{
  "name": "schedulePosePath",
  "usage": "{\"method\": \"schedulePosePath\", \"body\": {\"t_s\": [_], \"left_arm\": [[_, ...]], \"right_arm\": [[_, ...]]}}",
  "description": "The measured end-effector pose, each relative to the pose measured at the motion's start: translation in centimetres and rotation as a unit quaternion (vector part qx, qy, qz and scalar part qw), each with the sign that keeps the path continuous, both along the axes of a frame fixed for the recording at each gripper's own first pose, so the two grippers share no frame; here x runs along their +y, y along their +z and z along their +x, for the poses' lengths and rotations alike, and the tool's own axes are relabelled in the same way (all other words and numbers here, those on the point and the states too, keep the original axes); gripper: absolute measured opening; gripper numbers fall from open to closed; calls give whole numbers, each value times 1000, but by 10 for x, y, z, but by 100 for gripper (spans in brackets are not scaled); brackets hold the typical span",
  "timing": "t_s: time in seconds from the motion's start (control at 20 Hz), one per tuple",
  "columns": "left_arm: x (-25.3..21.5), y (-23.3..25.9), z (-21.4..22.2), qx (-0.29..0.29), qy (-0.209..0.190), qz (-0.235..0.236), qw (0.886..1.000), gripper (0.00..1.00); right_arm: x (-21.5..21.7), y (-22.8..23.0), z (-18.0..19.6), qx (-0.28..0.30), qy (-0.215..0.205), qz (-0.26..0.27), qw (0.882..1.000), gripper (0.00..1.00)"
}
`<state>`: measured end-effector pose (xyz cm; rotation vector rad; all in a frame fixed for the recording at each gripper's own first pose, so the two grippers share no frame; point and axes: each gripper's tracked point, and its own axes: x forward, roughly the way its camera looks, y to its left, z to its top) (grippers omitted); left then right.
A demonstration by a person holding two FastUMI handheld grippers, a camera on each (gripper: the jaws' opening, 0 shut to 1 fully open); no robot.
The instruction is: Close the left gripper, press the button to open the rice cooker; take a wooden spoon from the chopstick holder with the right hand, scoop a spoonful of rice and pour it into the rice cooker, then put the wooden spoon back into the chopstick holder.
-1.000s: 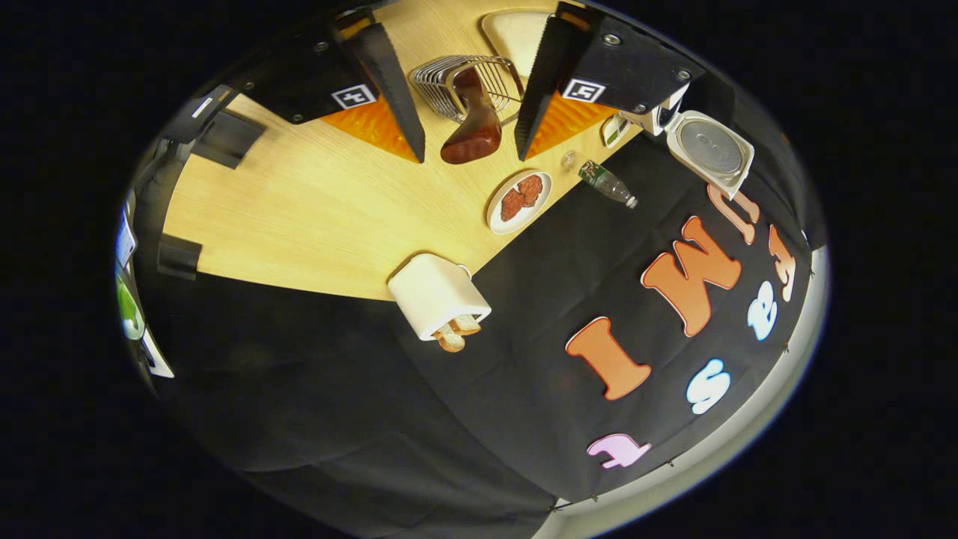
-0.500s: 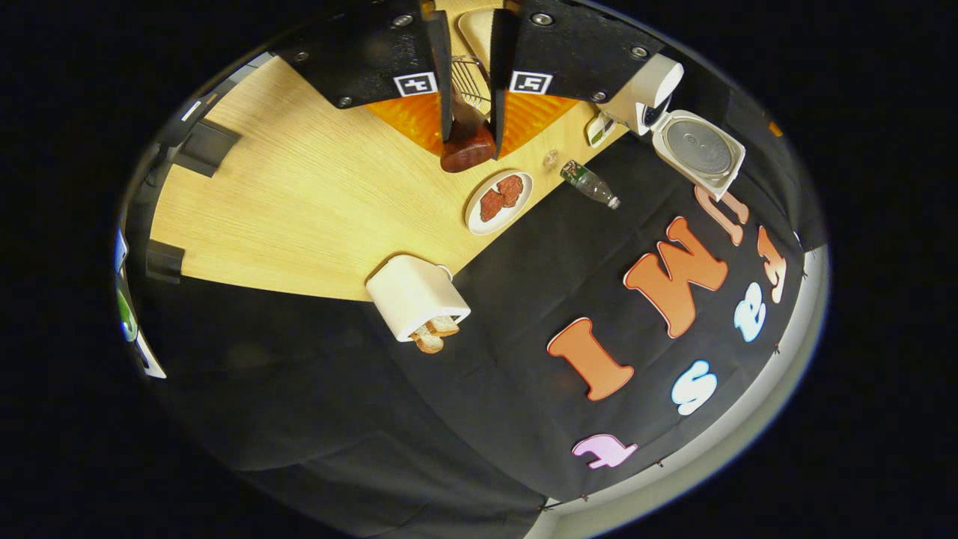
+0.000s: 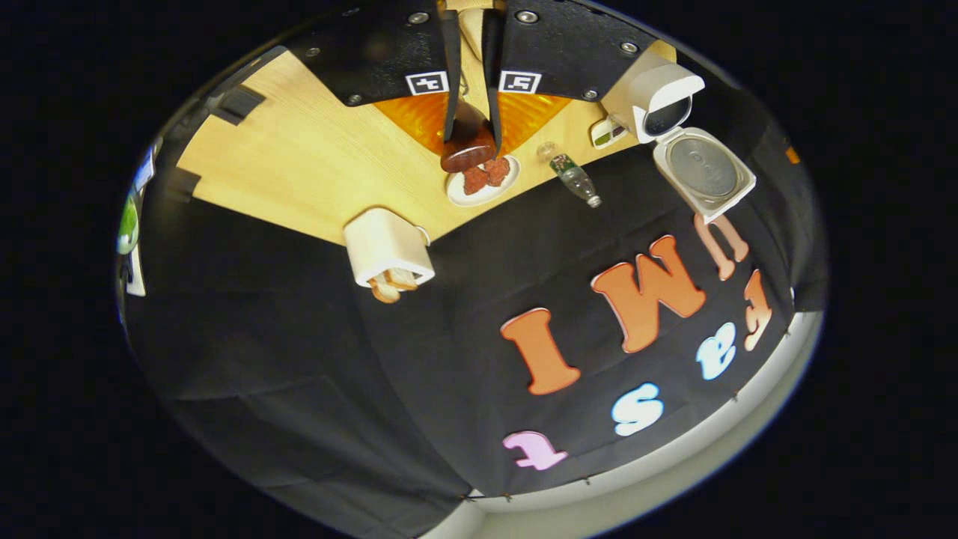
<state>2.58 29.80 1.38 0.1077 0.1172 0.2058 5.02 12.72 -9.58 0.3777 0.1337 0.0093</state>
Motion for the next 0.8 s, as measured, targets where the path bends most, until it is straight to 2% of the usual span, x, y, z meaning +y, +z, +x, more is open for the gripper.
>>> {"method": "schedulePosePath", "body": {"t_s": [0.2,0.35,0.5,0.8], "left_arm": [[18,-1,-1,1,12,3,1000,100],[28,2,-3,-3,16,0,1000,100],[35,5,-7,-8,21,-1,1000,100],[48,0,-19,4,35,11,999,100]], "right_arm": [[53,38,-18,-39,68,-66,995,11],[94,42,-29,-51,111,-102,987,10],[128,21,-30,-30,147,-136,979,10],[146,-32,-22,9,158,-161,974,11]]}}
